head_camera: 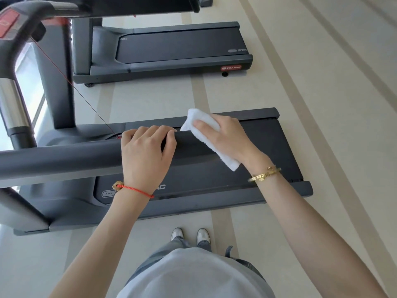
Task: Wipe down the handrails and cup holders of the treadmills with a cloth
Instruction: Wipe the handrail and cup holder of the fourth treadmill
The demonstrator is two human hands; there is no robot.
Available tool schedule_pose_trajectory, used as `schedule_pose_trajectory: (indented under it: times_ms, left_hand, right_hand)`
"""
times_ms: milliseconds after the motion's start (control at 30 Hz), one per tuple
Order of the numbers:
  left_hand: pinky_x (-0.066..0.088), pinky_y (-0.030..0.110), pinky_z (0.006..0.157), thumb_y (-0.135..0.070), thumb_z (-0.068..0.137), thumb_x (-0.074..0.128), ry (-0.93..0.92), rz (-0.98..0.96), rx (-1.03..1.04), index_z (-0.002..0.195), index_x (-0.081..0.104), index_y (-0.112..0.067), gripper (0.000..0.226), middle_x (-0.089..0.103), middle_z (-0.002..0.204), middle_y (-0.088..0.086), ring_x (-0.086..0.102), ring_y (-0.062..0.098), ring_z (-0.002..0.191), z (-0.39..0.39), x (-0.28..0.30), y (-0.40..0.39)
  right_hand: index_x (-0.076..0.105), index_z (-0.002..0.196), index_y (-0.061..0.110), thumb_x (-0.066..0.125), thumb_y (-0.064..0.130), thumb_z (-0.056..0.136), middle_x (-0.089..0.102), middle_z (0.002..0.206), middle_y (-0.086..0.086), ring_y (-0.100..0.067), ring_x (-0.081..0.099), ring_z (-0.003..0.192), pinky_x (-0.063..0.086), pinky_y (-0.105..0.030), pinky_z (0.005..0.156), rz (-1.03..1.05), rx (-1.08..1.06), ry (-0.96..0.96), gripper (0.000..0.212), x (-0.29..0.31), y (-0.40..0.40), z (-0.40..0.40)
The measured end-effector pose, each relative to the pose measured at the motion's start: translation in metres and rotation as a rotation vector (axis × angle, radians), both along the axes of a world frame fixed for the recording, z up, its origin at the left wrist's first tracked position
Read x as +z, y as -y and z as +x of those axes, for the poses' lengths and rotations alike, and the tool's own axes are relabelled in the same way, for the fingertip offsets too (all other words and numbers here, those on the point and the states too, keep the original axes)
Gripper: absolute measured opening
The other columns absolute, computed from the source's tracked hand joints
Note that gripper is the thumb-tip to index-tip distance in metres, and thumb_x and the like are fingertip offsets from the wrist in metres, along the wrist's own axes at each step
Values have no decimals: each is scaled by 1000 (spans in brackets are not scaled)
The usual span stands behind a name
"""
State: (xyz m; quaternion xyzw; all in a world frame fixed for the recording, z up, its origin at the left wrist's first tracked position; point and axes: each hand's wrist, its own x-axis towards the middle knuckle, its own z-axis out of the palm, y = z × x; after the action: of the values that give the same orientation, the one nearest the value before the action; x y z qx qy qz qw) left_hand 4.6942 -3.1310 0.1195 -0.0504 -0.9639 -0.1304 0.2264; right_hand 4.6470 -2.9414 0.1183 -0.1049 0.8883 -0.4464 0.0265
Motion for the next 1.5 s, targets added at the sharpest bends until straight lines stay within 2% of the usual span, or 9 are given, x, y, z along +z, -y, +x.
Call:
schedule_pose_trajectory:
  times_ms: [267,500,600,733,867,1000,1200,1300,1500]
  left_hand:
    - [38,36,85,-28,102,35,-31,10,11,93,71,-22,38,68,76,-7,57,19,73,0,-3,0]
    - [36,35,84,-29,102,32,-35,5,7,93,70,-24,39,68,77,-7,58,20,75,-1,-5,0]
    - [37,36,84,-29,103,32,-39,7,11,93,70,-23,39,69,79,-7,59,20,75,0,-6,1]
    - [37,36,85,-28,102,35,-29,17,24,93,71,-23,37,70,80,-7,59,20,75,1,-4,0]
    - [37,35,86,-27,102,36,-4,13,19,95,71,-24,37,70,81,-7,60,20,78,1,-2,0]
    - [36,36,89,-27,102,36,24,28,13,96,71,-23,36,72,86,-6,62,21,83,2,0,0]
    - [36,35,92,-29,102,36,44,37,4,96,71,-23,37,73,91,-6,63,20,88,1,1,0]
    - [35,34,91,-29,102,34,42,36,0,96,71,-23,38,73,91,-6,63,19,88,1,1,0]
    - [35,35,86,-29,102,32,24,3,24,94,71,-23,40,69,79,-7,59,20,78,0,0,-1]
  right_hand:
    - [58,116,20,56,43,95,59,112,12,-3,54,110,42,-20,93,-85,-31,-365,32,-23,-3,46]
    - [48,62,29,52,64,86,51,55,13,-7,49,55,38,-25,52,62,-22,-132,43,3,7,5]
    - [62,83,25,55,57,89,61,74,12,-7,57,72,49,-28,65,4,-117,-270,34,-9,10,23]
    - [63,107,13,62,38,91,63,103,6,-10,56,100,44,-24,89,-43,-98,-560,29,-26,13,44]
    - [57,75,28,55,62,87,58,70,11,-7,56,70,48,-29,63,6,-135,-211,36,-6,12,20]
    - [54,57,31,56,66,83,52,51,12,-7,49,53,39,-29,54,-141,-150,-16,44,-6,6,5]
    - [68,80,34,54,67,84,65,70,15,-2,61,67,45,-23,66,-464,-325,173,37,-36,-10,22]
    - [65,89,40,49,64,88,67,78,19,3,63,73,44,-14,65,-426,-313,114,30,-35,-10,27]
    - [56,79,29,52,63,88,60,72,12,-7,59,69,46,-24,60,-34,-118,-161,35,-13,9,13]
